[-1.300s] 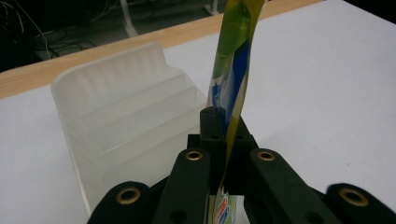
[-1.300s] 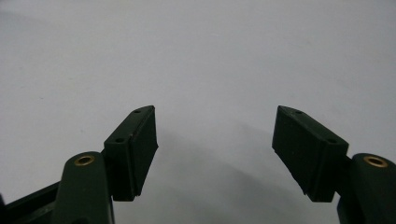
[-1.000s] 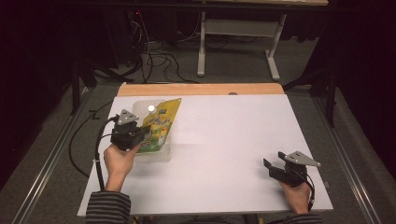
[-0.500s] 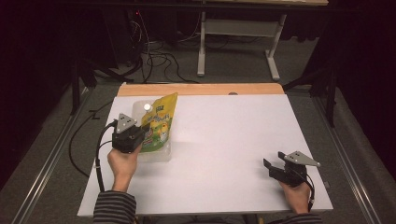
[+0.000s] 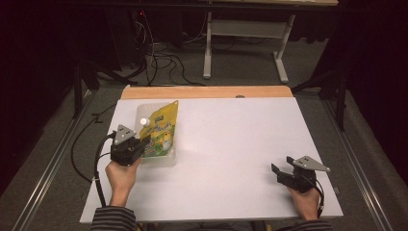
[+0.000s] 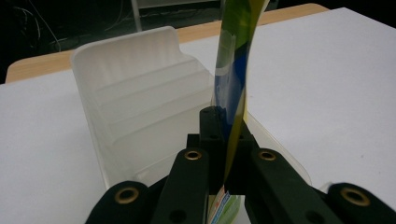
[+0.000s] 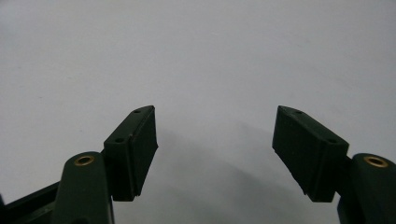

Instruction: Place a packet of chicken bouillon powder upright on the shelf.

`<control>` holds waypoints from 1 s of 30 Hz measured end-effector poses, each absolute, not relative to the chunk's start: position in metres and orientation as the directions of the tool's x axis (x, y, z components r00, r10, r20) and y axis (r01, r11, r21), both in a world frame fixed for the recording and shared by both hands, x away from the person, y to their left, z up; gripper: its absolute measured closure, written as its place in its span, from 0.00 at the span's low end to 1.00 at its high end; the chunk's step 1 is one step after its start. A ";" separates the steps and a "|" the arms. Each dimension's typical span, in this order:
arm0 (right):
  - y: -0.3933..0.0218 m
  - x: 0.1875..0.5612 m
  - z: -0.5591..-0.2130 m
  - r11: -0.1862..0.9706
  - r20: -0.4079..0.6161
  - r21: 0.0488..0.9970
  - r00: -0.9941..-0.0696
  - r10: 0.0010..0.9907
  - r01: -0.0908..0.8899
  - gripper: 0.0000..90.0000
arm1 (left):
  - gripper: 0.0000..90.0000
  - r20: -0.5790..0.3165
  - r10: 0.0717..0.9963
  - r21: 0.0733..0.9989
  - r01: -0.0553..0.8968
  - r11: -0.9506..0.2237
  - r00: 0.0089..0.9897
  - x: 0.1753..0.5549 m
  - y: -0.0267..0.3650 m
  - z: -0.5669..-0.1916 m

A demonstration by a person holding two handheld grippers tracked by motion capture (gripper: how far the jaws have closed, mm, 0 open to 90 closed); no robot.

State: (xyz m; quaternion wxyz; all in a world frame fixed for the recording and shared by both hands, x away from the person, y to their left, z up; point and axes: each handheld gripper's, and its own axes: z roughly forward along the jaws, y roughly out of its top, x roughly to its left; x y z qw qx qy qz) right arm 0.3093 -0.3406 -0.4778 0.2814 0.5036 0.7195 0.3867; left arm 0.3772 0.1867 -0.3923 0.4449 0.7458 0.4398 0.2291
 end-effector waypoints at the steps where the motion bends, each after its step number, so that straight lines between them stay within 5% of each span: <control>1: -0.341 0.309 -0.478 0.192 -0.015 0.843 -0.335 0.942 0.503 0.35 | 0.98 -0.051 0.861 0.865 0.454 -0.215 0.506 0.377 0.187 -0.393; 22: -0.341 0.308 -0.478 0.187 -0.011 0.847 -0.335 0.942 0.498 0.36 | 0.98 -0.073 0.869 0.873 0.452 -0.181 0.489 0.359 0.196 -0.421; 30: -0.341 0.309 -0.478 0.188 -0.010 0.845 -0.336 0.942 0.501 0.36 | 0.85 -0.092 0.880 0.884 0.444 -0.143 0.466 0.356 0.201 -0.418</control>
